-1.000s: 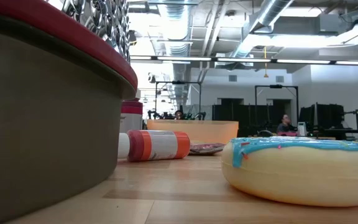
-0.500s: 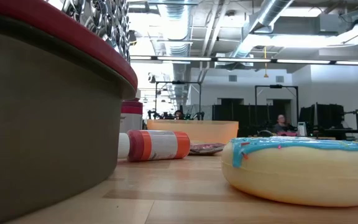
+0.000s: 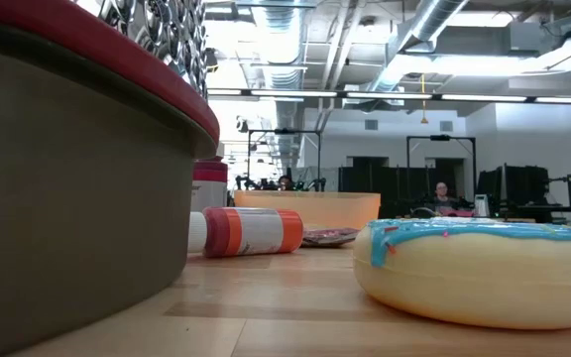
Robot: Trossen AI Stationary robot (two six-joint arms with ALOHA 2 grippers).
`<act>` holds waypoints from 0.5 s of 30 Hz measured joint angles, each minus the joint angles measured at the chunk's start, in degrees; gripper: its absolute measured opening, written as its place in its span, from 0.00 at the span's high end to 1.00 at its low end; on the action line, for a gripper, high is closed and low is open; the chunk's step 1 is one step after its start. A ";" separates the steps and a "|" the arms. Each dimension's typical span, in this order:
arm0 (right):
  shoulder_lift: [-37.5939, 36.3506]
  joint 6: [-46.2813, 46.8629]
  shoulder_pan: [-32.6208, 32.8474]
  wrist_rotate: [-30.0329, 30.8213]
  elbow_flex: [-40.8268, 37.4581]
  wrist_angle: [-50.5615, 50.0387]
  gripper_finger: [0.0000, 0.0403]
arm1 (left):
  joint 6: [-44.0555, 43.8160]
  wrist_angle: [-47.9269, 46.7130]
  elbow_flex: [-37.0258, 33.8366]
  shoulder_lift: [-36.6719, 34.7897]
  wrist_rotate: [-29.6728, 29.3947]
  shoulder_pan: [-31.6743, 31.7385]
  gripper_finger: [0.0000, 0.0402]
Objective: Pick & Place Food Item
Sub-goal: Put the top blue food coloring bottle into the transparent bin
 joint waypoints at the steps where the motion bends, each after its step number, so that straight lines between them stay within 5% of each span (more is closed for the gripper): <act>1: 0.08 0.00 -0.25 -0.02 -0.02 -0.21 0.65 | -0.02 0.11 0.00 0.00 0.01 0.00 0.40; 15: 0.83 1.27 -2.03 -1.59 -0.02 -0.21 0.65 | -1.11 1.68 0.07 1.93 -0.36 0.00 0.42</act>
